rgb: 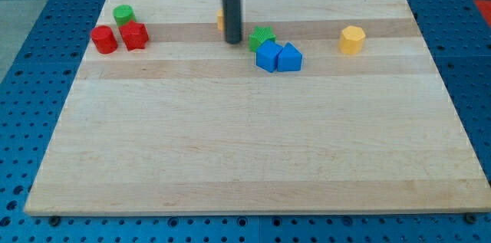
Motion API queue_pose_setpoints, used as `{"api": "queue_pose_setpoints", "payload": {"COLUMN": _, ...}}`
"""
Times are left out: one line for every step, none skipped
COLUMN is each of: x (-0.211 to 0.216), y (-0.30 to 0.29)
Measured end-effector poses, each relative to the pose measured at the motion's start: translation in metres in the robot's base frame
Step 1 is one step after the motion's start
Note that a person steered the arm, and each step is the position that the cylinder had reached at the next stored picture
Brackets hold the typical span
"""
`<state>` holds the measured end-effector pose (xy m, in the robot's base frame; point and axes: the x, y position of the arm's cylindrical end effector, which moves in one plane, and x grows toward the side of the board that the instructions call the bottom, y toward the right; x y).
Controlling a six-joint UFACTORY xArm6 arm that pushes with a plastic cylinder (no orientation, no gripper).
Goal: Bring the green star above the hexagon
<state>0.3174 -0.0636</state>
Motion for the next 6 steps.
{"api": "queue_pose_setpoints", "payload": {"x": 0.018, "y": 0.019}}
{"api": "queue_pose_setpoints", "payload": {"x": 0.020, "y": 0.072}}
{"api": "queue_pose_setpoints", "payload": {"x": -0.009, "y": 0.125}}
{"api": "queue_pose_setpoints", "payload": {"x": -0.049, "y": 0.159}}
{"api": "queue_pose_setpoints", "payload": {"x": -0.049, "y": 0.129}}
{"api": "queue_pose_setpoints", "payload": {"x": -0.082, "y": 0.111}}
